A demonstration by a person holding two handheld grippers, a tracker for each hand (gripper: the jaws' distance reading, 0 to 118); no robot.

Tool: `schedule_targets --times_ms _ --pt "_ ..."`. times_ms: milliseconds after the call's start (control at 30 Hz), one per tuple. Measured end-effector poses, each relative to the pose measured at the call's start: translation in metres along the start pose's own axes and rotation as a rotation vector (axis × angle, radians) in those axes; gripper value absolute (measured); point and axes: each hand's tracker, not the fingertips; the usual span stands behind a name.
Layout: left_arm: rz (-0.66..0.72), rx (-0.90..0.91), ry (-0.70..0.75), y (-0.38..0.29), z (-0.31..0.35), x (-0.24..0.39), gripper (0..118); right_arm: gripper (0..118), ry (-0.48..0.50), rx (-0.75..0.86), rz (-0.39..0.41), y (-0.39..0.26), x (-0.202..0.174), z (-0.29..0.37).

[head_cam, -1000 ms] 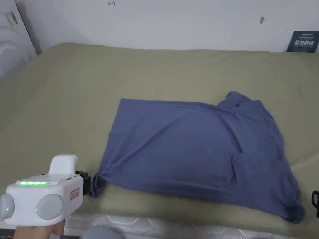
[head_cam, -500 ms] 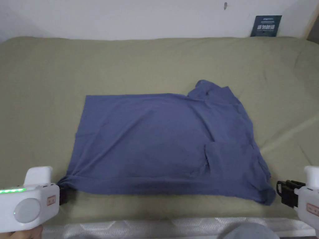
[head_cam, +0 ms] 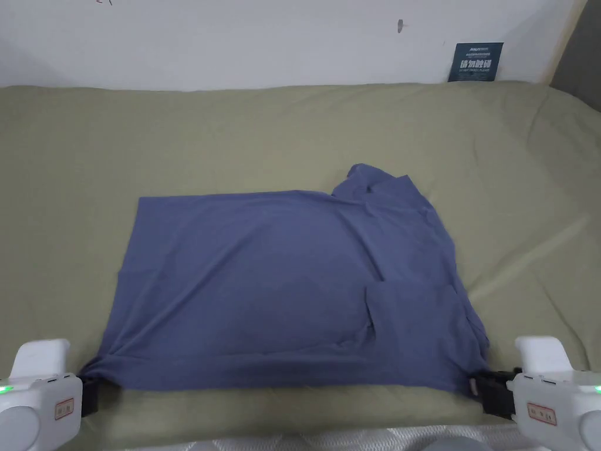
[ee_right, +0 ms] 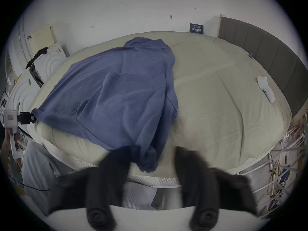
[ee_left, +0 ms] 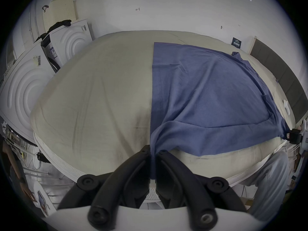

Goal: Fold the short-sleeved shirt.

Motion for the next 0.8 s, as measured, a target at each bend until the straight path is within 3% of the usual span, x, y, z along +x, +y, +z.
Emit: schedule_targets --times_ms 433,800 --pt "-0.01 0.029 -0.03 0.025 0.014 -0.017 4 4 -0.01 0.147 0.016 0.039 0.002 0.039" --pt "-0.042 0.096 -0.035 0.13 -0.013 -0.009 4 4 -0.042 0.204 0.061 0.172 -0.003 -0.008"
